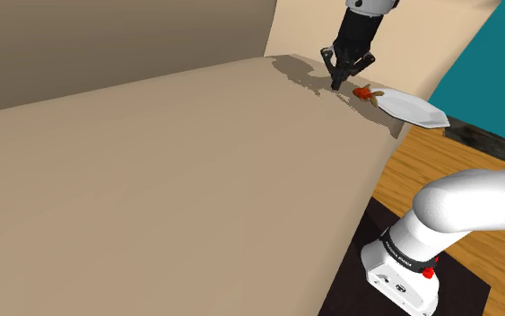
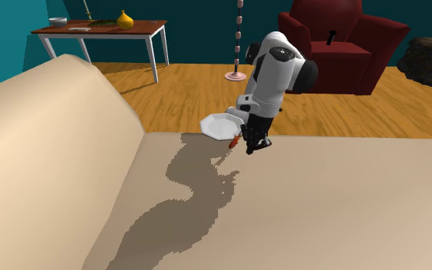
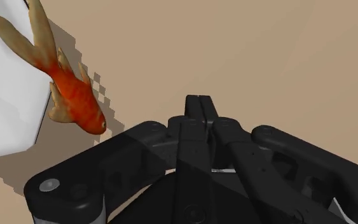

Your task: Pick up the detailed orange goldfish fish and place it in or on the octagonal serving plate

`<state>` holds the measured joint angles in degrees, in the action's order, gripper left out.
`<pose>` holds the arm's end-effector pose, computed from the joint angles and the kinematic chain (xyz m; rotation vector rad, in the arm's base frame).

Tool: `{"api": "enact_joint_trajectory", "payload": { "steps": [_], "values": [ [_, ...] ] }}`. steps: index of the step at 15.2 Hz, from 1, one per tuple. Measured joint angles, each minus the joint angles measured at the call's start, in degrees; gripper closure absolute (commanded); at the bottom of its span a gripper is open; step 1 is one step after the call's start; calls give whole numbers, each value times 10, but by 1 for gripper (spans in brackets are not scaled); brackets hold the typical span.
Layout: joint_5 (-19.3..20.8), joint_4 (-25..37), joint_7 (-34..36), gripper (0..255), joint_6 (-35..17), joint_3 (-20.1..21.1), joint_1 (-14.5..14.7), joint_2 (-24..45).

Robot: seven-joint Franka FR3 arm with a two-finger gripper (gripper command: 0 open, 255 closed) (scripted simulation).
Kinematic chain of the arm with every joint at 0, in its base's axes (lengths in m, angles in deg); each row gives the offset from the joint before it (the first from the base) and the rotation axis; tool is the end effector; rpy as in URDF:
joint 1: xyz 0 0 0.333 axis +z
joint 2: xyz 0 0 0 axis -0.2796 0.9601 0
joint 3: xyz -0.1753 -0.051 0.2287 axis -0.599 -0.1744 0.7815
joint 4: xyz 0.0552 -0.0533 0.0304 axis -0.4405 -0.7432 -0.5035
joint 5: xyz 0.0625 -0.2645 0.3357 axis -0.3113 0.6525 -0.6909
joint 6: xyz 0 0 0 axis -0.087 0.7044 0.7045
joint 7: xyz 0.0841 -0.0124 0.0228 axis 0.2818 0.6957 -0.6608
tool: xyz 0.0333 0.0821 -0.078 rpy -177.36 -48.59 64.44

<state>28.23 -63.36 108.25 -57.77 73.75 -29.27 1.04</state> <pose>0.4087 0.0841 0.5828 2.8757 -0.9773 0.1410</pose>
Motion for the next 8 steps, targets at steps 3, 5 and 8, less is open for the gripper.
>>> {"api": "enact_joint_trajectory", "payload": {
  "steps": [3,5,8],
  "values": [
    [-4,7,-17,0,12,-13,2,6],
    [-13,36,-81,0,57,-61,5,32],
    [-26,105,-193,0,148,-134,8,97]
  ]
}}
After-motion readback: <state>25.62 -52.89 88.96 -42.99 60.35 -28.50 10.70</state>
